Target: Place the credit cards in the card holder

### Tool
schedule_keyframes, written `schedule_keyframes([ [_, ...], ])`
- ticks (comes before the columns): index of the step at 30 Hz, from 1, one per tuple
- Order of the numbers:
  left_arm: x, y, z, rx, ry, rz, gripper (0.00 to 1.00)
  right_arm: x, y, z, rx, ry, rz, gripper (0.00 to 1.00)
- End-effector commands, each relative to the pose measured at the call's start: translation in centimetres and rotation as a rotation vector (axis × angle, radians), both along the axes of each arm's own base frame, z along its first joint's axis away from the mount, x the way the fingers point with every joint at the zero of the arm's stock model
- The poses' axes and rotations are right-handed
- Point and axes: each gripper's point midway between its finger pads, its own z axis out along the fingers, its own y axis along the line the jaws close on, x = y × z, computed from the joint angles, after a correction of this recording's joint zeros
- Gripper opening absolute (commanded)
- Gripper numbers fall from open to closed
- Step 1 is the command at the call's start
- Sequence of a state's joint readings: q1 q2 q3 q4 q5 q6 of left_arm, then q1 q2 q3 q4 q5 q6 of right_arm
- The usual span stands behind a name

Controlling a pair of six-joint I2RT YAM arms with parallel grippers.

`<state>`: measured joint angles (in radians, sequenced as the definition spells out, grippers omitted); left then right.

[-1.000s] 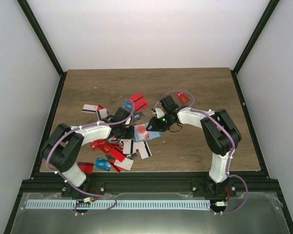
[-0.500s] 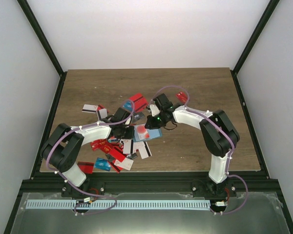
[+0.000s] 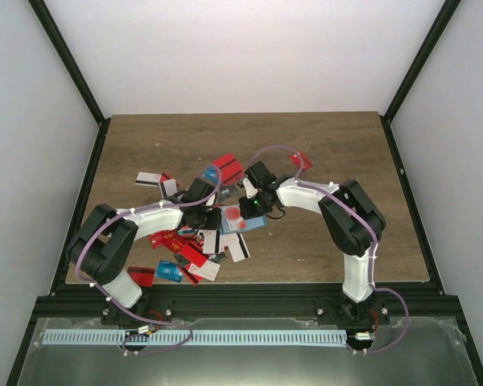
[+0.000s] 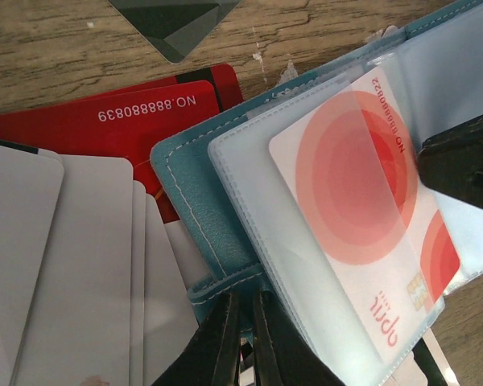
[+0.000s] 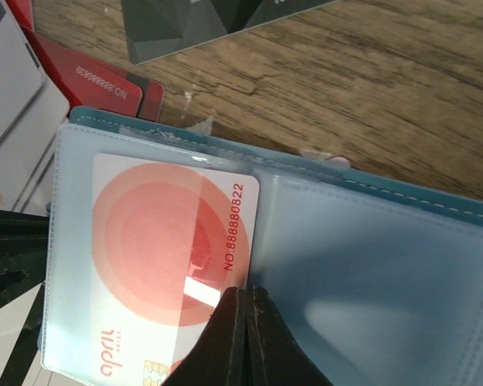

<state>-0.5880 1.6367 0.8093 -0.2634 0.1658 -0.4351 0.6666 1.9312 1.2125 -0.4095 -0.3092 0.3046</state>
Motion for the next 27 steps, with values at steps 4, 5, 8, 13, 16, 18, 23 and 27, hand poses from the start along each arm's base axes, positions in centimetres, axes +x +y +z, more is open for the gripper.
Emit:
schedule_keyframes([
  [4, -1.8, 0.6, -1.8, 0.033, 0.066, -0.026, 0.08, -0.7, 1.3, -0.6, 0.014, 0.013, 0.028, 0.01],
  [5, -1.8, 0.6, -1.8, 0.033, 0.066, -0.025, 0.08, -0.8, 1.4, -0.7, 0.021, 0.018, 0.029, 0.01],
  [8, -1.8, 0.6, -1.8, 0.033, 0.066, -0.026, 0.08, -0.9, 1.8, -0.7, 0.042, 0.031, 0.034, 0.01],
  [13, -1.9, 0.6, -1.9, 0.033, 0.067, -0.026, 0.07, -1.3, 2.6, -0.8, 0.089, 0.064, 0.042, 0.01],
  [16, -1.9, 0.7, -1.9, 0.034, 0.068, -0.025, 0.07, -1.6, 3.2, -0.6, 0.122, 0.081, 0.051, 0.01],
  [18, -2.0, 0.7, -2.0, 0.035, 0.069, -0.026, 0.07, -1.6, 3.4, -0.5, 0.136, 0.086, 0.054, 0.01],
  [23, -2.0, 0.6, -2.0, 0.035, 0.069, -0.03, 0.07, -1.8, 3.7, 0.1, 0.161, 0.091, 0.066, 0.01],
  [27, -1.9, 0.6, -1.7, 0.032, 0.065, -0.03, 0.07, -2.0, 4.0, 1.2, 0.189, 0.087, 0.079, 0.01],
])
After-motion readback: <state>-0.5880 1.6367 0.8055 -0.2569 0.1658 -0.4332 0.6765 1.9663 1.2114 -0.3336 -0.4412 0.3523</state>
